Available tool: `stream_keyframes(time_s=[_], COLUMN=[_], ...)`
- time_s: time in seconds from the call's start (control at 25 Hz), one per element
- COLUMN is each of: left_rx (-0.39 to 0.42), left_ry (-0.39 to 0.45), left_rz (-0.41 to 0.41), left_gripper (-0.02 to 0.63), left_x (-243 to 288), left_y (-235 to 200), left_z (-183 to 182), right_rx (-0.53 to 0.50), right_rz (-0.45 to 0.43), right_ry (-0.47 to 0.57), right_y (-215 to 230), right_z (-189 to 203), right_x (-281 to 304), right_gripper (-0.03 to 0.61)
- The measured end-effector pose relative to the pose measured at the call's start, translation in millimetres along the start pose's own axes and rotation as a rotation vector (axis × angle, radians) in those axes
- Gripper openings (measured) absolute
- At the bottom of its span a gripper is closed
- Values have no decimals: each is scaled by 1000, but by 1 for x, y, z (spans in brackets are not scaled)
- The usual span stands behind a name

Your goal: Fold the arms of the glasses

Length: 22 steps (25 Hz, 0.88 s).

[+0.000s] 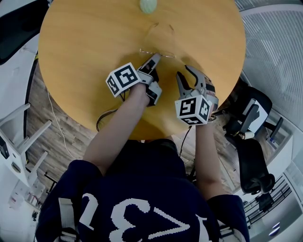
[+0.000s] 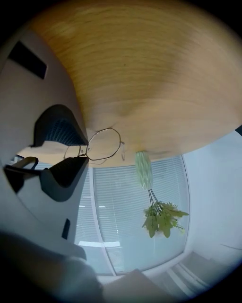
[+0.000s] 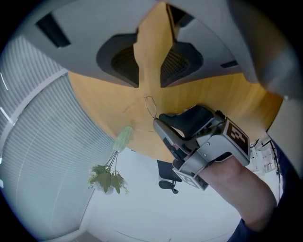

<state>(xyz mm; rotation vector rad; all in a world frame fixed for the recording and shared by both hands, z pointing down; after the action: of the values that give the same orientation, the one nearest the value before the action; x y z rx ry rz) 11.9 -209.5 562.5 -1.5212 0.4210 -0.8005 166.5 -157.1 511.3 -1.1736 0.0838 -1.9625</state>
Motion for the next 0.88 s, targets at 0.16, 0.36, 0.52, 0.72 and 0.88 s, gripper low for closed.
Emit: stream_keyframes(time_s=[0.16,0.36,0.52,0.72,0.88], left_rx=[31,43,39,29,24], left_ry=[11,23,29,39,24], left_rz=[30,43,63,112,183], left_gripper=[25,21,20,20,20], left_x=[-2,-13,-21,-32,-45], left_y=[5,7,9,17,29], left_z=[-2,-6,-8,-9,-9], right_rx=[36,90,137,175,217], right_rz=[4,17,26,31,31], right_ry=[2,12,26,47,69], right_y=[2,11,21,27,30], right_z=[4,6,10,9,6], right_x=[-3,-9,-15,-24,-32], right_gripper=[161,160,157,155,153])
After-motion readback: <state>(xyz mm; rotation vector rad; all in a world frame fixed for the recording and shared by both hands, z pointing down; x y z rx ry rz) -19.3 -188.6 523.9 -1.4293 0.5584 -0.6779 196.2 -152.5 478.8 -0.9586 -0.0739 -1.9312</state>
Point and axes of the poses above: the fingertips, and each gripper's own axes: x forward along the fingers, y to its right, z out of its underside, the point moved 7 cm from there along -x, backward along the fingers, and after that the axes turned 6 degrees about z, right-handed, at the moved point
